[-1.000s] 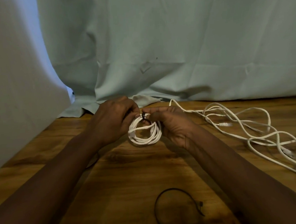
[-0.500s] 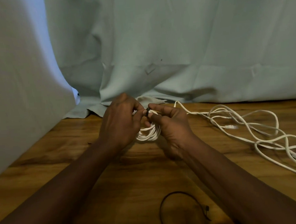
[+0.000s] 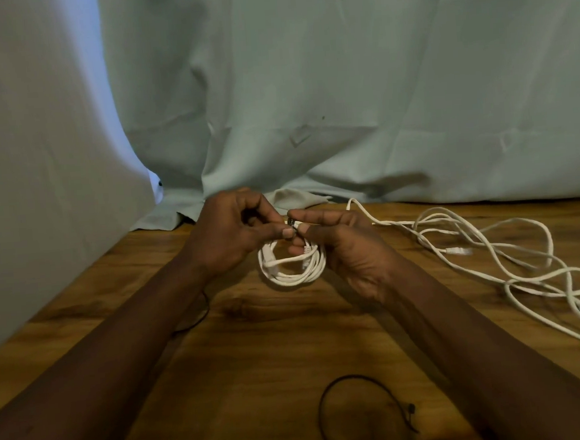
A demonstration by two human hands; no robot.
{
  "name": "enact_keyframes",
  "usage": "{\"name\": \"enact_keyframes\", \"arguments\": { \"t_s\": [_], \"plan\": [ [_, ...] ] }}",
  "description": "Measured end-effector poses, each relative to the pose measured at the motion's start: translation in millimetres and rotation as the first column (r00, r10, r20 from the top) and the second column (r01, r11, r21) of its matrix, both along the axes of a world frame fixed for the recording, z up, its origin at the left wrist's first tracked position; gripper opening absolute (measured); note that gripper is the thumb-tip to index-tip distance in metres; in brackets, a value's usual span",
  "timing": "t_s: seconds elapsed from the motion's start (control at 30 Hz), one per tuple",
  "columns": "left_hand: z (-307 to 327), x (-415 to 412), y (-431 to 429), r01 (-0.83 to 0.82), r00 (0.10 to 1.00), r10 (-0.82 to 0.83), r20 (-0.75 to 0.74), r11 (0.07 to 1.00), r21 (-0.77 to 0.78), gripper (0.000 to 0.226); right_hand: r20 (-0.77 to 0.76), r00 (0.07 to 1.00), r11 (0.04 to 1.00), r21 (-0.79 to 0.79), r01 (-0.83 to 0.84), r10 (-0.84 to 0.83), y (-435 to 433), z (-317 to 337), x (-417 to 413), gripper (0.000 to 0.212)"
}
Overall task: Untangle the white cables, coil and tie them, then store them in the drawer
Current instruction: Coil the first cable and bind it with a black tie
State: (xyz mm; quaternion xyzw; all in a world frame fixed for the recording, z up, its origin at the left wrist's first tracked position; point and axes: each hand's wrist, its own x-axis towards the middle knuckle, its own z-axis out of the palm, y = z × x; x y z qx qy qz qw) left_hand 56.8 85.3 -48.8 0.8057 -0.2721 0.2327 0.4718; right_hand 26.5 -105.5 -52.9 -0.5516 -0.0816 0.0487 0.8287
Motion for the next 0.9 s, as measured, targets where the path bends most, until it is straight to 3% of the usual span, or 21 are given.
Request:
{"name": "enact_keyframes", "arguments": {
  "t_s": [0.3,0.47,0.53,0.7,0.9],
  "plan": [
    [9.8,-8.7,2.3,-0.026,0.987,-0.014,0.160,0.968,0.249,0.022,0.049,0.997,0.988,-0.140,-0.057,0.065,-7.7,2.8,-1.0,0.028],
    [11.9,-10.5,2.0,-0.018,0.989,-0.026,0.148,0.958,0.287,0.039,0.096,0.989,0.959,-0.272,-0.080,0.110,-12.6,5.6,-3.6,0.028],
    [10.8,-11.1,-0.3,-0.001,0.990,-0.038,0.132,0.961,0.276,0.040,0.121,0.986,0.939,-0.339,-0.068,0.115,-15.4,7.4,-3.6,0.027],
    [3.0,-14.0,-12.5,0.094,0.995,-0.097,0.034,0.992,0.080,0.025,0.126,0.988,0.930,-0.365,-0.037,0.088,-20.2,6.5,0.5,0.022],
    [7.4,-9.5,-5.0,0.137,0.986,-0.125,-0.110,0.983,0.118,0.015,0.068,0.997,0.943,-0.334,-0.006,0.030,-17.3,4.8,0.8,0.017]
  ]
}}
